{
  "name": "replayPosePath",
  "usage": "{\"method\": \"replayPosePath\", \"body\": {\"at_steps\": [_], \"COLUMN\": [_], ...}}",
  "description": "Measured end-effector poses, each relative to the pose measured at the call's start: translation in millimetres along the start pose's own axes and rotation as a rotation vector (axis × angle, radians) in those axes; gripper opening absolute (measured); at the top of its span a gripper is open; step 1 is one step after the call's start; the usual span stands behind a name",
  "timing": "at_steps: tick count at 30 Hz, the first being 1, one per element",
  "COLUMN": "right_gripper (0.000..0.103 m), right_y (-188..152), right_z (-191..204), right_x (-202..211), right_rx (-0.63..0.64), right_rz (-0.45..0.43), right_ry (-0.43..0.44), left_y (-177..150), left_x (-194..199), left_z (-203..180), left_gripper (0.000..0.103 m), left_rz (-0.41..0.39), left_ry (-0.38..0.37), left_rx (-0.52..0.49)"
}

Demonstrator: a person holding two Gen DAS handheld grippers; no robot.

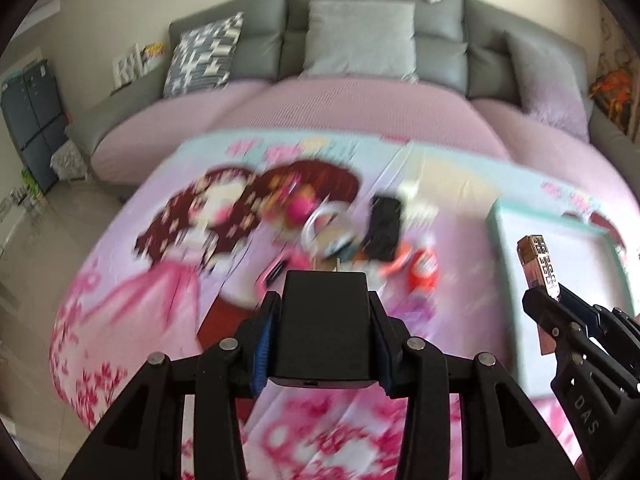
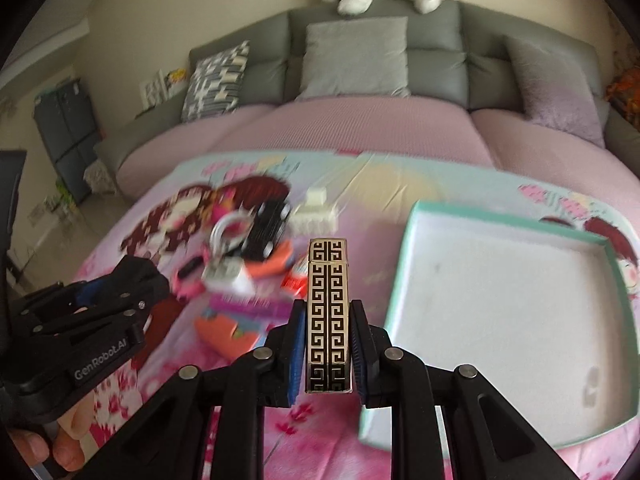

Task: Organize rigid objects
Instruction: 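Carry both items into the tray and open both tools to release them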

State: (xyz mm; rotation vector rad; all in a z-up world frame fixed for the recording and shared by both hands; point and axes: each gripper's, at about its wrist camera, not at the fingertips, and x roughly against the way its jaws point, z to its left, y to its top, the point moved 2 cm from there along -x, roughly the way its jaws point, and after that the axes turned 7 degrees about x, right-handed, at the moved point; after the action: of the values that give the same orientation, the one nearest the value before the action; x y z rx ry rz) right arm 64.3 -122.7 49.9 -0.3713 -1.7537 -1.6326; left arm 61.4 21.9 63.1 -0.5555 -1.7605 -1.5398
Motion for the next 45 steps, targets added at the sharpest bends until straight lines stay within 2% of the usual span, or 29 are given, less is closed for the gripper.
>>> {"method": "replayPosePath", "body": {"at_steps": [4, 7, 10, 19, 28, 45], "right_gripper": [0.022, 0.022, 0.022, 0.022, 0.022, 0.022], "right_y": [17, 15, 9, -20, -40, -45], "right_z": [-37, -71, -105, -185, -217, -215], "right_x": [10, 14, 16, 16, 9, -7], "right_rx": [-0.058, -0.117, -0.153, -0.246, -0.301, -0.281], "right_rz": [-0.055, -0.067, -0.051, -0.012, 0.038, 0.096], "right_ry": [-0.091, -0.170, -0.234, -0.337, -0.373, -0.365], "left_y": [22, 30, 32, 21, 0, -14], "left_x": [4, 0, -4, -17, -41, -64], "left_z": [-37, -68, -96, -176, -217, -221], "left_gripper": [0.043, 0.043, 0.043, 0.043, 0.043, 0.043], "left_rz": [-0.042, -0.045, -0.038, 0.011, 0.068, 0.111], "left_ry": [-0.059, -0.103, -0.157, -0.243, -0.266, -0.234], "left_rx": [-0.035, -0.056, -0.070, -0.117, -0.150, -0.167]}}
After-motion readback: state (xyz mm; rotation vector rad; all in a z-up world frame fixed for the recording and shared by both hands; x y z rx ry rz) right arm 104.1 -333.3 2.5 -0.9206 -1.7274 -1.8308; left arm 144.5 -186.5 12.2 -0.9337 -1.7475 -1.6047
